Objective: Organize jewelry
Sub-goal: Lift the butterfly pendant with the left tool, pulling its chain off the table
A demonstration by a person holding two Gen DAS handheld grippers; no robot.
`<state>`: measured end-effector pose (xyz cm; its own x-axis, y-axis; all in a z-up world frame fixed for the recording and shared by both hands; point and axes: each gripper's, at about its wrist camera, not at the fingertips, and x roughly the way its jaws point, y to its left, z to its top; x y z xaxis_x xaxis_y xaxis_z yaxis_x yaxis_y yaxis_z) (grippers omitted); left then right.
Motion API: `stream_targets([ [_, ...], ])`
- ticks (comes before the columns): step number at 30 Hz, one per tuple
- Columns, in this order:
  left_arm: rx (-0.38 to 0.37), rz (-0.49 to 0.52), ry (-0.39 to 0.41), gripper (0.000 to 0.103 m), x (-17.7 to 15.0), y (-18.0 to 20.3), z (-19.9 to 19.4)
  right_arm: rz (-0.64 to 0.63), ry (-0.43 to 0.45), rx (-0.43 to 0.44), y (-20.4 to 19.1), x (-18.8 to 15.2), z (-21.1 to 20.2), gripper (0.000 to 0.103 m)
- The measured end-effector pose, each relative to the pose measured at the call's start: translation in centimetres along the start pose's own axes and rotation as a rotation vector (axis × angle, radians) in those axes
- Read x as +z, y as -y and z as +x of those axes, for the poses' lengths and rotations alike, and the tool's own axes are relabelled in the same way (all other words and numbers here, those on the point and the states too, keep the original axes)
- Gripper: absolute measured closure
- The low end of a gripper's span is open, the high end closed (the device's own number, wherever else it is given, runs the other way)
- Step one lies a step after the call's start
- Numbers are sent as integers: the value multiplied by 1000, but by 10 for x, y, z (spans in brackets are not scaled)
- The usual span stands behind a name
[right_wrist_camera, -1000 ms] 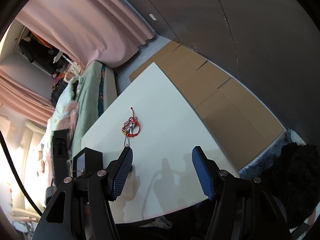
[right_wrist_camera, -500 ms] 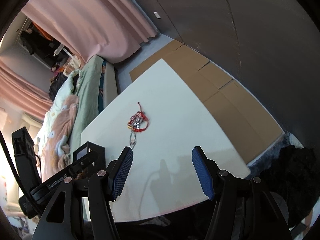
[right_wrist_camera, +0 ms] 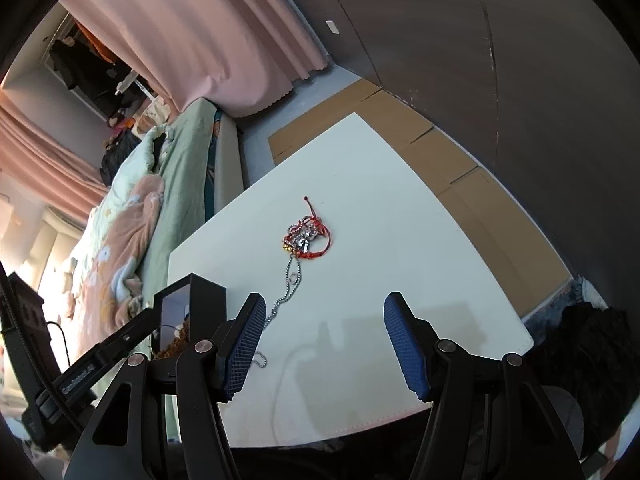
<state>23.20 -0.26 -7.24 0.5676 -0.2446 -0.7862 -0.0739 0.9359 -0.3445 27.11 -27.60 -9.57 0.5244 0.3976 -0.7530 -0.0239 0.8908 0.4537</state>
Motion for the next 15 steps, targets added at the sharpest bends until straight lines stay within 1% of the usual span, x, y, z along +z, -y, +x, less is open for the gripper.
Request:
stream_targets([
  [4, 9, -21, 23, 61, 5, -17, -12, -9, -8, 4, -7, -1, 5, 41],
  [8, 1, -55, 38, 61, 9, -33, -22, -23, -15, 13, -17, -2, 10, 41],
  [15, 25, -100, 65, 61, 13, -63, -36, -39, -30, 19, -27, -6, 19, 41],
])
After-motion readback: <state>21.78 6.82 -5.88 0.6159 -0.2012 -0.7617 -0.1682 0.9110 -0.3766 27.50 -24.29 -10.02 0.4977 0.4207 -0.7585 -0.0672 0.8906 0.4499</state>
